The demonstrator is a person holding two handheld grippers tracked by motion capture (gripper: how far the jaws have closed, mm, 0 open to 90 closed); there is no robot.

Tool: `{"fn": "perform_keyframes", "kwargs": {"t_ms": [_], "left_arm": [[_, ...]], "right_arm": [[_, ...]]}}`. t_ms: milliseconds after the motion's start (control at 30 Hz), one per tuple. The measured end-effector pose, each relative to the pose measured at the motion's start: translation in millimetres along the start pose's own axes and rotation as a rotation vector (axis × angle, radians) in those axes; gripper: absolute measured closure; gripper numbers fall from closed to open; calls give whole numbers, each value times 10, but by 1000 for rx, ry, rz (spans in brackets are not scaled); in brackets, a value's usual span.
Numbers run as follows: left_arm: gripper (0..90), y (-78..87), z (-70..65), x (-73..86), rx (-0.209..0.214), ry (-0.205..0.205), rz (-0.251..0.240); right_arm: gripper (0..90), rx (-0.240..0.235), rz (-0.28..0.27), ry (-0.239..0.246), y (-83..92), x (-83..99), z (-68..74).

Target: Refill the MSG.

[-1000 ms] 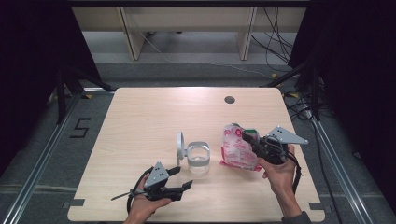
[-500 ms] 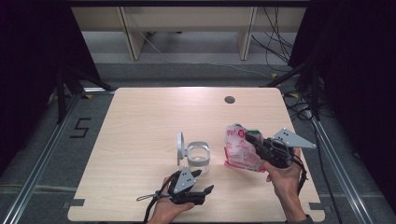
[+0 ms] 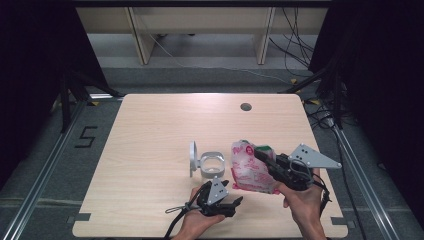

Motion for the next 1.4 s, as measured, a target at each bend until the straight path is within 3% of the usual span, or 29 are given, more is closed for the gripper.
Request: {"fn": "perform_keyframes", "kwargs": {"t_ms": [33, 67, 100, 133, 167, 333, 467, 567, 633, 667, 700, 733, 767, 833, 867, 933, 1000, 1033, 1067, 1133, 1200, 1267, 1400], "left_arm": [[309, -4, 7, -9, -9, -2, -4], [313, -16, -1, -21, 8, 15, -15], [313, -5, 17, -29, -12, -10, -3], [325, -14, -23, -30, -2, 27, -6], [339, -24, -11, -46, -4, -2, -2], [450, -40, -39, -70, -21, -21, -15], [528, -49, -44, -87, -34, -33, -27], [635, -44, -57, -111, -45, -49, -53], [656, -48, -73, -113, -52, -46, -59], [666, -49, -77, -115, -58, -59, -62], [676, -57, -94, -118, -48, -48, -66], [683, -61, -90, -127, -46, -58, -63], [690, -79, -100, -133, -25, -41, -67], [693, -80, -111, -147, -22, -32, -57], [700, -86, -119, -152, -21, -29, -60], [707, -116, -143, -183, 7, -4, -78], [711, -117, -146, -200, -3, 11, -78], [712, -119, -147, -209, 0, 19, -83], [713, -127, -149, -216, 11, 40, -99], [716, -114, -151, -210, 0, 37, -94], [720, -114, -164, -213, 31, 59, -119], [720, -102, -160, -208, 22, 71, -119], [721, -100, -160, -205, 39, 89, -135]], "right_arm": [[900, 3, -16, 3, 5, -12, 18], [900, -7, -15, 8, 5, -29, 46], [900, -7, -15, 8, 5, -29, 46], [900, 3, -8, 7, 14, -34, 87], [900, -18, -3, 10, 5, -38, 106], [900, -22, -16, 43, -13, -56, 131], [900, -27, -2, 36, -11, -60, 144], [900, -28, -2, 27, -11, -60, 151], [900, -25, -9, 21, -17, -67, 133], [900, -10, -13, 43, -11, -75, 106], [900, -14, -10, 18, -11, -76, 111], [900, -14, -15, 32, -9, -81, 92], [900, 9, -17, 38, -10, -91, 57], [900, -16, -13, 11, -22, -89, 63], [900, 2, -3, -13, -17, -91, 44], [900, -12, -7, -18, -45, -112, 7], [900, -5, -7, 7, -69, -139, -25], [900, -1, -7, -16, -74, -150, -20], [900, -7, -5, -3, -88, -168, -34], [900, -7, -3, -1, -101, -197, -29], [900, 2, -2, 17, -130, -232, -30], [900, 10, -3, 38, -138, -241, -49], [900, -8, 9, 12, -184, -274, -25]]}}
Point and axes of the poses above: each handheld gripper's, and its own axes: y roughly backward along the jaws, x roughly out of its underside, z roughly to its left, the point moved 3 cm from there along -y, roughly forward along the jaws, and after that the axes turned 10 degrees about z, right-handed, at the moved point
